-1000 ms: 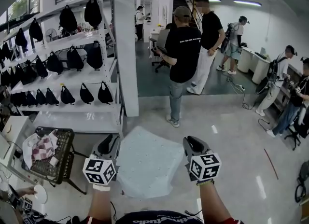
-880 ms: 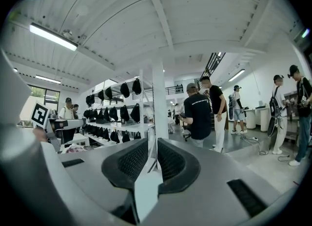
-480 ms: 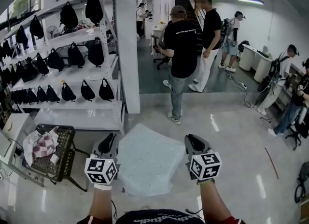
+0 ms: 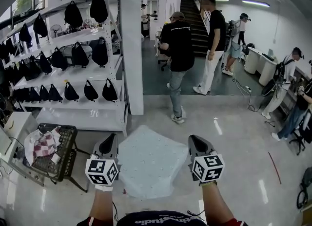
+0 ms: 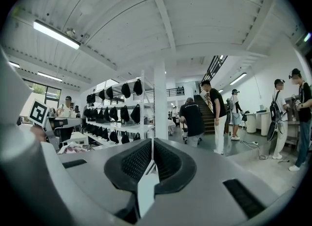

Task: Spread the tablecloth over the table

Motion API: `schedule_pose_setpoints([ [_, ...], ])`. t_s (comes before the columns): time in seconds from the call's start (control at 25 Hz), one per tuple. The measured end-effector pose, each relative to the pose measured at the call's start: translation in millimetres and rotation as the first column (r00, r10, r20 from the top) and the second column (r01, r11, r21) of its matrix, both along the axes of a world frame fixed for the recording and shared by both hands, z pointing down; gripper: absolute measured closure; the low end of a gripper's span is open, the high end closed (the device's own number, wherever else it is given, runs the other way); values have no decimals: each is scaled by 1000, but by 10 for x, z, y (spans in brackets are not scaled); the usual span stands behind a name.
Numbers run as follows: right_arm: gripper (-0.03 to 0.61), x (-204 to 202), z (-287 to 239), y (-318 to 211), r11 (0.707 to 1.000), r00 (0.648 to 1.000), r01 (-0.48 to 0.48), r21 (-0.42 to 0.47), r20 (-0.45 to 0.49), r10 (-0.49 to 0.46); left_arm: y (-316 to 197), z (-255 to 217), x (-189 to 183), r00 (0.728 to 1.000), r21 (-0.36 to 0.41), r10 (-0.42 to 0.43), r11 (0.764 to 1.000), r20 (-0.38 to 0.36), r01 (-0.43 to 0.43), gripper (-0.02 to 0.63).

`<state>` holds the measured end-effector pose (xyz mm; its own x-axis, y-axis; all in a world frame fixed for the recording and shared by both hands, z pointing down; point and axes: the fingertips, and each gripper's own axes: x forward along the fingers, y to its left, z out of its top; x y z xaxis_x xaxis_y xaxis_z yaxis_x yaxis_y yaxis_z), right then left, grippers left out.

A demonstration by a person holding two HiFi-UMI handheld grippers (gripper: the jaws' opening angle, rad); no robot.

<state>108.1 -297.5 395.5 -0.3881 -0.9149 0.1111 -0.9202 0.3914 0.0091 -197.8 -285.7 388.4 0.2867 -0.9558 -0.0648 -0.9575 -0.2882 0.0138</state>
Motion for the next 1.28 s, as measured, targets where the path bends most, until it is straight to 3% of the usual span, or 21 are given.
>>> schedule_pose_setpoints([
  [1.28, 552, -103, -36, -2, 1000, 1000, 12, 13, 4, -12, 42, 64, -86, 1000, -14, -14, 1000, -4, 14, 580],
])
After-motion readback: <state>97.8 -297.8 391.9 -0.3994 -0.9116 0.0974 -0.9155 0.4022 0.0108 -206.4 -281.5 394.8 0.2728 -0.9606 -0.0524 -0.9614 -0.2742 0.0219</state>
